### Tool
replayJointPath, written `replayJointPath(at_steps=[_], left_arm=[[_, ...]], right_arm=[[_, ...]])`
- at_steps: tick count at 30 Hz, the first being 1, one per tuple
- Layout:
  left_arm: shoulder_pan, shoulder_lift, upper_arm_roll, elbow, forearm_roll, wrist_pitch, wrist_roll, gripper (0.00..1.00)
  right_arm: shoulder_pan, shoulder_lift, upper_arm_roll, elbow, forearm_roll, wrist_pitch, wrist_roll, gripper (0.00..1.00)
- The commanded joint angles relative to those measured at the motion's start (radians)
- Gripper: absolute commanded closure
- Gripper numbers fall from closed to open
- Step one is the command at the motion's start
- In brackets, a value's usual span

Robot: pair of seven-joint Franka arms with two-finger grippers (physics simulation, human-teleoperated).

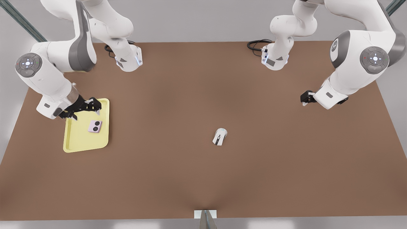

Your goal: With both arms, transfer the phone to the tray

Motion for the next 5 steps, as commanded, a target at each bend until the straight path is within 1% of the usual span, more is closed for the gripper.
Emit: replayJointPath(at_steps=[1, 5], left_arm=[[-0.001, -0.001, -0.002, 0.0, 0.001, 0.0, 0.0, 0.0], [-0.002, -0.001, -0.002, 0.0, 0.001, 0.0, 0.0, 0.0]], right_arm=[[-0.085, 0.003, -0.009, 0.023, -0.015, -0.181, 0.144, 0.0], [-0.085, 0.01, -0.014, 0.023, -0.013, -0.162, 0.144, 0.0]])
